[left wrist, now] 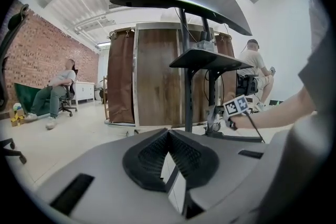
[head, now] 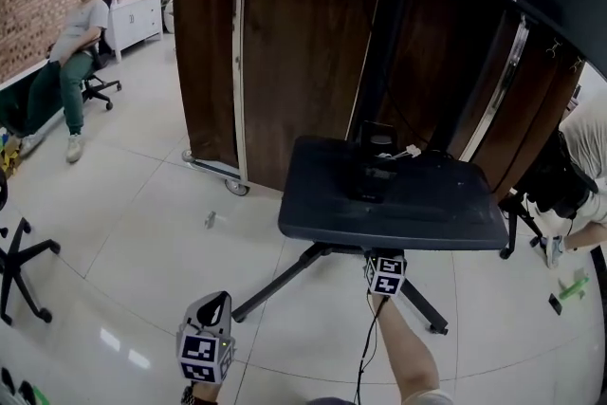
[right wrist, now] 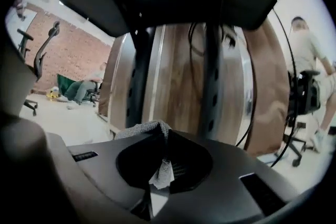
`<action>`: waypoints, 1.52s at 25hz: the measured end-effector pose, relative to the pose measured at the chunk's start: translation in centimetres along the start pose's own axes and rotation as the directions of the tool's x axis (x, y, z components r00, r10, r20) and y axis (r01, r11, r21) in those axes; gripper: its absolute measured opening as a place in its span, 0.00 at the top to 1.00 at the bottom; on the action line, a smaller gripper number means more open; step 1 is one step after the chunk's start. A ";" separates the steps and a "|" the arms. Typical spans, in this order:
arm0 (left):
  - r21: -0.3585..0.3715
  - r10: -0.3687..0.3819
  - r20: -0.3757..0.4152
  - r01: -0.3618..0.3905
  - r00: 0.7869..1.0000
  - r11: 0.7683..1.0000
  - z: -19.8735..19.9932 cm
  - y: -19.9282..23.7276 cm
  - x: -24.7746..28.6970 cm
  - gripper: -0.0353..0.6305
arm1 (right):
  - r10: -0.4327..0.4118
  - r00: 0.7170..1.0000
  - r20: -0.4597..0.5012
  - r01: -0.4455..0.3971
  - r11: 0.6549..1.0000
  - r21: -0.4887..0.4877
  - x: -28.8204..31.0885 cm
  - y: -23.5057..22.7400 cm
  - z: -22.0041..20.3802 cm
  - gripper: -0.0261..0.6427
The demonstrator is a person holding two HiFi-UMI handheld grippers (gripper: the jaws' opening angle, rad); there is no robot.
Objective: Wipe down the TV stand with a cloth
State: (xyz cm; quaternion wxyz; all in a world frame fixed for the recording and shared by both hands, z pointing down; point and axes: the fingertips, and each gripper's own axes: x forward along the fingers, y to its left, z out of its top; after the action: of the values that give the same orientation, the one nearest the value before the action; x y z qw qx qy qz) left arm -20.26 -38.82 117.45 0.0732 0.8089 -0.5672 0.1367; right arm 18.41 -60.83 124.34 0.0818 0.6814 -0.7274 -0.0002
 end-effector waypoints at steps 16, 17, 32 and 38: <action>0.008 -0.150 0.060 0.150 0.987 0.989 1.5 -8.3 5.8 0.91 | 0.221 0.959 -0.175 -0.234 0.971 -0.053 -0.9 0.3 -7.0 0.95; 0.008 -0.146 0.060 0.146 0.987 0.989 1.6 -7.8 5.6 0.91 | 0.251 0.950 -0.186 -0.265 0.963 -0.057 0.4 2.7 -6.9 0.95; 0.061 -0.012 0.015 0.011 1.000 0.998 0.2 -0.2 2.7 0.91 | 0.894 0.386 -0.229 -0.918 0.397 0.004 -18.3 45.5 -14.1 0.95; 0.060 -0.093 0.017 0.092 0.996 0.994 0.1 -3.6 6.2 0.91 | 0.256 0.947 -0.196 -0.278 0.956 -0.094 -0.4 12.4 -12.5 0.95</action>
State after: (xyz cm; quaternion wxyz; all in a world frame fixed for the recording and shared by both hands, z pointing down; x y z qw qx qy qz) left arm -14.92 -43.15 119.33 0.0499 0.8373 -0.5257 0.1418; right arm 7.62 -58.12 138.01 0.1880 0.5673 -0.8012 0.0292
